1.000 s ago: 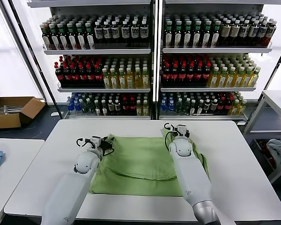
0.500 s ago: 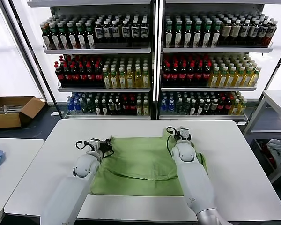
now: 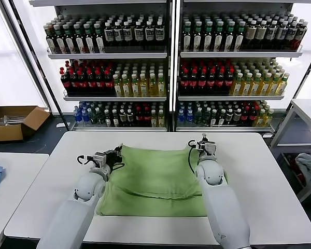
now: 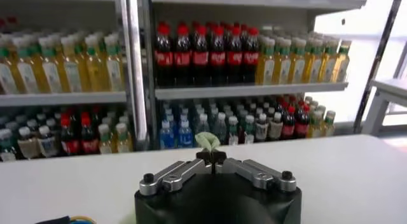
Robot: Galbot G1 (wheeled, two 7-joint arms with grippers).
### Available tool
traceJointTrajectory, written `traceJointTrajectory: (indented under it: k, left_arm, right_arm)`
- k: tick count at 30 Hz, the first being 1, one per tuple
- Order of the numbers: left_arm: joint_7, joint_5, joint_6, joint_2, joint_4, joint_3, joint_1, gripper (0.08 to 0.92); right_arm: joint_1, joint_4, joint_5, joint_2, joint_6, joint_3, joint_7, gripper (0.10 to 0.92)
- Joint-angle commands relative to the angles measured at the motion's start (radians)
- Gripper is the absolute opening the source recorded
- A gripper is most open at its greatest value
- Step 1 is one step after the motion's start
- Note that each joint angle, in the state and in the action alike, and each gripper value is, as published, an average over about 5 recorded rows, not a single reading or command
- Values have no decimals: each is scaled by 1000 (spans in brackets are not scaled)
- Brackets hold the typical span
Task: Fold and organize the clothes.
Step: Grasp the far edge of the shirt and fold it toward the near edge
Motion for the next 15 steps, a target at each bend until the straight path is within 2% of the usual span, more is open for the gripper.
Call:
traceJointTrajectory:
  k: [1, 15]
  left_arm:
    - [0, 21, -28, 5, -186, -38, 146, 88]
    - [-2, 82, -30, -6, -299, -97, 302, 88]
  right_arm:
    - [-173, 256, 1, -15, 8, 3, 6, 107]
    - [-509, 519, -25, -15, -8, 48, 26, 107]
